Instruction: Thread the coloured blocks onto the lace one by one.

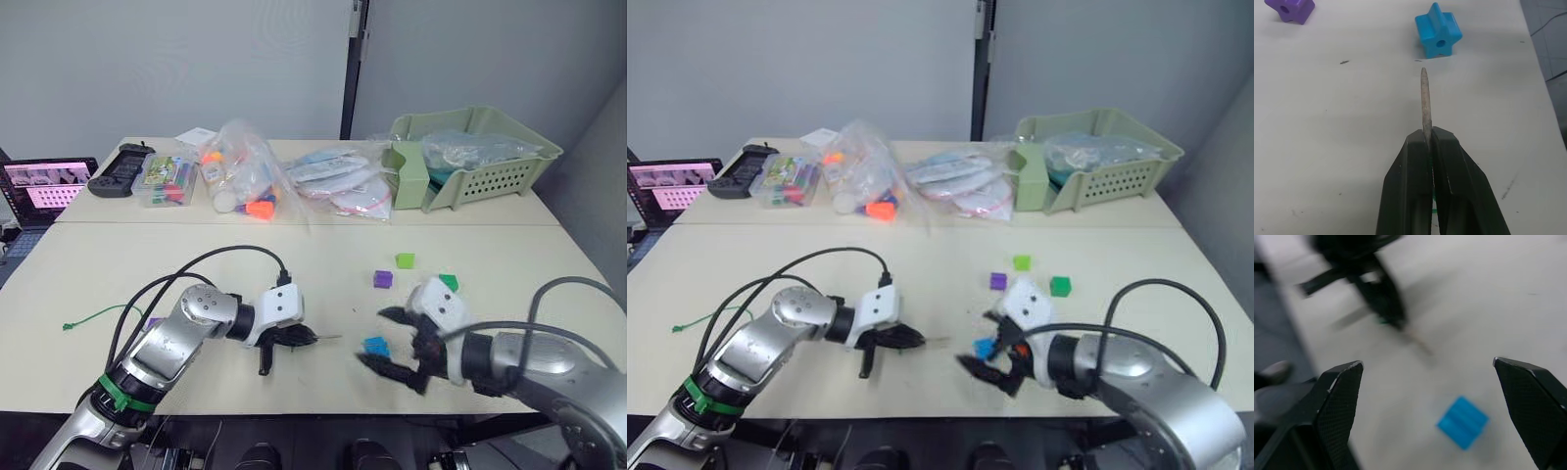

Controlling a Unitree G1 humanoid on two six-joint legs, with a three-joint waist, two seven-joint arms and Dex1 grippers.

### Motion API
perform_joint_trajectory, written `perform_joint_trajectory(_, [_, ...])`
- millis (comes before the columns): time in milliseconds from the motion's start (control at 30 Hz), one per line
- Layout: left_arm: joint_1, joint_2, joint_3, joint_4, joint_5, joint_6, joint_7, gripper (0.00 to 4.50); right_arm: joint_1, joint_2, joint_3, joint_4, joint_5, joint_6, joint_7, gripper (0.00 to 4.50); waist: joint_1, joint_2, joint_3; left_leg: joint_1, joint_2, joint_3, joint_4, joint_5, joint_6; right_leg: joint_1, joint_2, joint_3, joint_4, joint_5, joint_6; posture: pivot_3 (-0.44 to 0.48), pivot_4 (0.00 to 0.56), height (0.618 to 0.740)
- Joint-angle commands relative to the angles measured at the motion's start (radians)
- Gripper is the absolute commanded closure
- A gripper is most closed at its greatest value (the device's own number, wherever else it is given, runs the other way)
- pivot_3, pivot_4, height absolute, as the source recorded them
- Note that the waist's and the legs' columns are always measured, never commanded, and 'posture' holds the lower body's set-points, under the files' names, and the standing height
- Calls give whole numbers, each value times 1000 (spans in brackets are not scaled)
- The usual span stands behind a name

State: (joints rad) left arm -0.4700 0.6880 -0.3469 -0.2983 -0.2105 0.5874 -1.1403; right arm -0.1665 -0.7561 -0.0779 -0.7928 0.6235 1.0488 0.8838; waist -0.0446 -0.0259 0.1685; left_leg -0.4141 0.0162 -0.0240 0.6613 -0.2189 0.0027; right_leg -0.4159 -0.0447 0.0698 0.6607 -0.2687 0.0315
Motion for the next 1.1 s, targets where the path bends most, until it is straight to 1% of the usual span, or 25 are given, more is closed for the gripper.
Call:
perform_joint_trajectory(33, [-16,20,26,-52,-31,13,-16,4500,-43,-60,150,240,-167,-384,209,19,-3,-1,1,2,0,0,0,0,0,2,0,0,-1,-1,2,0,150,740])
perform_joint_trajectory(100, [-9,29,26,-58,-34,15,-15,4500,-79,-85,244,373,-287,-580,271,19,0,-1,1,7,1,0,0,0,0,7,0,0,-2,-3,7,0,150,740])
perform_joint_trajectory(200, [4,44,31,-82,-46,29,-9,4500,-157,-63,335,606,-425,-849,325,19,1,-1,1,9,1,0,0,0,0,10,0,0,-4,-4,7,0,150,740])
perform_joint_trajectory(267, [12,51,35,-96,-50,41,-4,4500,-189,-45,355,702,-448,-939,356,19,3,-2,1,9,0,0,0,0,0,9,0,0,-4,-3,6,0,150,740])
perform_joint_trajectory(300, [16,54,37,-102,-51,46,-1,4500,-200,-37,360,736,-450,-965,372,19,6,-2,1,9,0,0,0,0,0,9,0,0,-4,0,0,0,150,740])
perform_joint_trajectory(333, [20,57,38,-109,-52,50,2,4500,-208,-29,361,764,-452,-983,383,19,8,-2,1,8,0,0,0,0,0,9,0,0,-4,1,0,0,150,740])
perform_joint_trajectory(400, [27,63,42,-118,-56,57,8,4500,-219,-18,357,799,-446,-998,402,19,10,-2,1,8,0,0,0,0,0,9,-1,0,-4,1,0,0,150,740])
perform_joint_trajectory(433, [30,65,42,-122,-57,60,10,4500,-221,-16,356,811,-446,-1006,408,258,11,-2,1,8,0,-1,0,0,0,9,-1,0,-4,1,0,0,150,740])
perform_joint_trajectory(500, [31,67,41,-123,-59,62,14,4500,-225,-13,352,828,-440,-1013,422,822,12,-2,1,8,0,-1,0,0,0,10,-1,0,-4,1,0,0,150,740])
perform_joint_trajectory(633, [27,68,38,-120,-61,61,19,4500,-227,-6,344,844,-426,-1008,439,2280,15,-2,1,9,0,-1,0,0,0,10,-1,0,-3,1,-1,0,150,740])
perform_joint_trajectory(667, [25,67,36,-118,-60,59,19,4500,-228,-4,342,845,-425,-1005,441,2528,16,-2,1,9,0,-1,0,0,0,10,-1,0,-3,1,-1,0,150,740])
perform_joint_trajectory(700, [23,66,35,-116,-59,58,19,4500,-228,-2,341,846,-424,-1002,443,2925,17,-2,1,9,0,-1,0,0,0,10,-1,0,-3,1,-1,0,150,740])
perform_joint_trajectory(733, [18,61,30,-113,-57,55,20,4500,-229,6,337,843,-420,-989,434,3155,18,-2,1,9,0,-1,0,0,0,10,-1,0,-3,1,-1,0,150,740])
perform_joint_trajectory(900, [-18,26,-12,-103,-31,71,46,4500,-236,83,353,753,-429,-843,338,3155,23,-2,1,9,0,-1,0,0,0,10,-1,0,-3,1,-1,0,150,740])
perform_joint_trajectory(967, [-27,20,-23,-101,-25,79,52,4500,-234,96,359,731,-443,-812,321,3155,25,-2,1,9,0,-1,0,0,0,10,-1,0,-2,1,-1,0,150,740])
perform_joint_trajectory(1100, [-58,27,-93,-103,26,136,71,4500,-213,116,406,690,-490,-760,270,3155,30,-2,1,9,0,-1,0,0,0,10,-1,0,-3,1,-1,0,150,740])
